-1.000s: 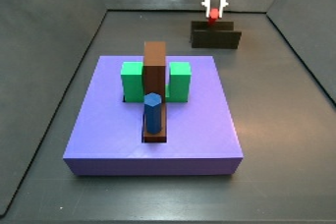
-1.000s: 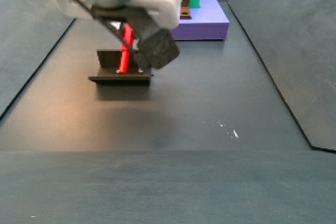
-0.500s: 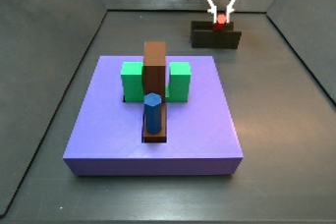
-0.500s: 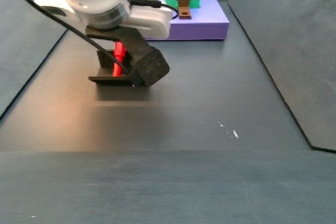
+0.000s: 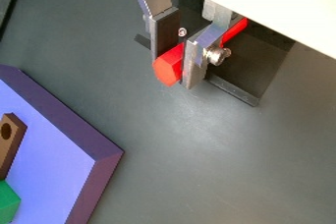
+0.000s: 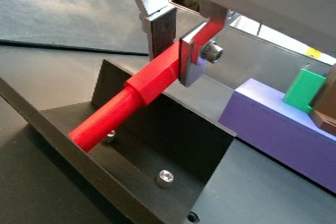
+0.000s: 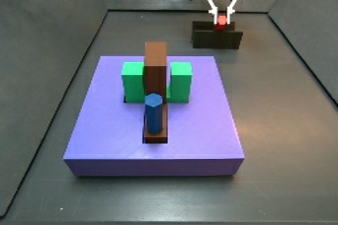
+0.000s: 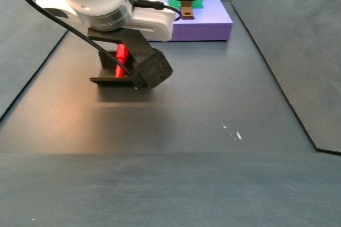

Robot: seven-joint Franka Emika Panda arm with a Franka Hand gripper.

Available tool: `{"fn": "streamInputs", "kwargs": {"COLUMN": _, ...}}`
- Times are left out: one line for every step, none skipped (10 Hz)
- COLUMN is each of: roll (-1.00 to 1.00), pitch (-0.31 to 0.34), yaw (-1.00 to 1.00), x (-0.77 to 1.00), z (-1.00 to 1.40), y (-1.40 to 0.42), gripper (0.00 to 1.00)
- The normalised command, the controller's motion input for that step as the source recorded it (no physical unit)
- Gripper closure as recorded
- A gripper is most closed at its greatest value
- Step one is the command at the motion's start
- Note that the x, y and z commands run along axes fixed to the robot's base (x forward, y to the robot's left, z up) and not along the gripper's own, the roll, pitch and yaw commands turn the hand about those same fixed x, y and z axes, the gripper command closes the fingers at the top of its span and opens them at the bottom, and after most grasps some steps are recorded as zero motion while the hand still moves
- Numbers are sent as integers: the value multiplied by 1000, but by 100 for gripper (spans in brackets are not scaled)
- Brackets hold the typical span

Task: Pick up the red object. Move up. Place the red object on the fixture. Regrasp the red object. Move to above the board. Insert the red object.
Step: Place the red object on the fixture, then regrasp the red object.

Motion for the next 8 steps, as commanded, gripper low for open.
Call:
{"fn": "streamInputs", "kwargs": {"roll": 0, "pitch": 0, "yaw": 0, "x": 0, "z": 0, "y": 0, "gripper": 0}}
{"fn": "streamInputs", "kwargs": {"roll": 749, "pitch": -37, "yaw": -117, "x": -89, "z": 940, "y": -34, "gripper": 0}}
{"fn": "streamInputs", "kwargs": {"roll": 951, "pitch": -26, "yaw": -83, "x": 0, "z": 734, "y": -109, "gripper": 0}}
{"fn": "streamInputs", "kwargs": {"roll": 1000, "pitch": -40, "yaw": -3, "x": 0, "z": 411, "y": -109, "gripper": 0}}
{"fn": "streamInputs", "kwargs": {"roll": 1000, "pitch": -23, "yaw": 0, "x": 83, "z": 197, "y": -129, "gripper": 0}}
{"fn": "streamInputs", "kwargs": {"roll": 1000, "pitch": -20, "yaw": 23, "x": 246, "z": 63, "y": -97, "gripper": 0}}
{"fn": "streamInputs", "kwargs": {"roll": 1000, "pitch": 0, "yaw": 226, "x": 354, "z": 60, "y": -20, "gripper": 0}}
{"fn": "streamInputs", "kwargs": {"roll": 1000, "pitch": 0, "yaw": 289, "x": 380, "z": 20, "y": 0, "gripper": 0}}
